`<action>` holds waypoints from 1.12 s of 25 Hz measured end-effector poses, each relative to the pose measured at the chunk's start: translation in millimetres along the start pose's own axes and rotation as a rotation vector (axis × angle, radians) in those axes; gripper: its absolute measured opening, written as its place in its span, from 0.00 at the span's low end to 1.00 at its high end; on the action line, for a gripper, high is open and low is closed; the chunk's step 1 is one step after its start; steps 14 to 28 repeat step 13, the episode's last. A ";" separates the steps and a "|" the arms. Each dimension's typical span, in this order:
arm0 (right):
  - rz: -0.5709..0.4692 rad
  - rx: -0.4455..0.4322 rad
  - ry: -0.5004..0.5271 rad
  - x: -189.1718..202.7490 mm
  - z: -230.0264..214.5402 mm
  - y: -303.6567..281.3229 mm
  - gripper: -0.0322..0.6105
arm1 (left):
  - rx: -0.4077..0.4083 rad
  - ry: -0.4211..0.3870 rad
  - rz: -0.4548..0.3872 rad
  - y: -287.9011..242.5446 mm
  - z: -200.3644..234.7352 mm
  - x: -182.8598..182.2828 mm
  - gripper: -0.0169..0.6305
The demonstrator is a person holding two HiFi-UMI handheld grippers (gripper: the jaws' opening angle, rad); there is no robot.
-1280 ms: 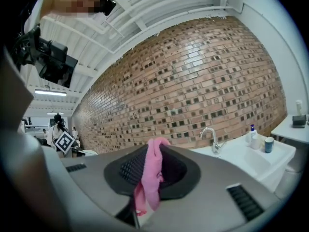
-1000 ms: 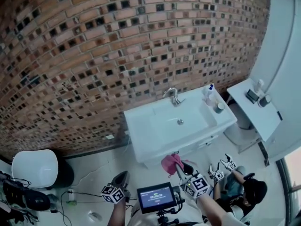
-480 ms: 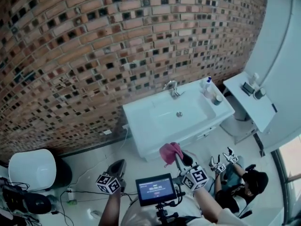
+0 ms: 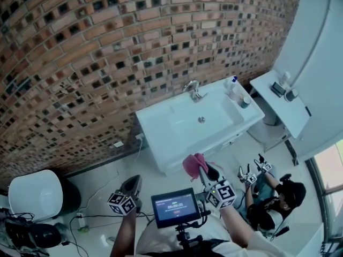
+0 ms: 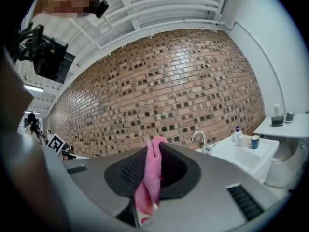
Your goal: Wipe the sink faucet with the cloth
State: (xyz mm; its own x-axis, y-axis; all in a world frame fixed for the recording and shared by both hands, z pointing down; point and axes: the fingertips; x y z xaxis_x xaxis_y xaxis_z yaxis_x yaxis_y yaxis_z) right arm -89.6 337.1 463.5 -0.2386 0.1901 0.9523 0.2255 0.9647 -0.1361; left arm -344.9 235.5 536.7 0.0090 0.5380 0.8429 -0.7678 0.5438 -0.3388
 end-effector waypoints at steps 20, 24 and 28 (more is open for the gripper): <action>0.062 0.117 -0.032 31.6 -25.0 33.1 0.17 | 0.020 -0.023 0.139 -27.9 -4.8 58.1 0.01; 0.062 0.117 -0.032 31.6 -25.0 33.1 0.17 | 0.020 -0.023 0.139 -27.9 -4.8 58.1 0.01; 0.062 0.117 -0.032 31.6 -25.0 33.1 0.17 | 0.020 -0.023 0.139 -27.9 -4.8 58.1 0.01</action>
Point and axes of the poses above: the fingertips, and each gripper's own axes: y backward along the fingers, z to its left, x out of its underside, and after that the axes turned 8 degrees about -x, right-handed
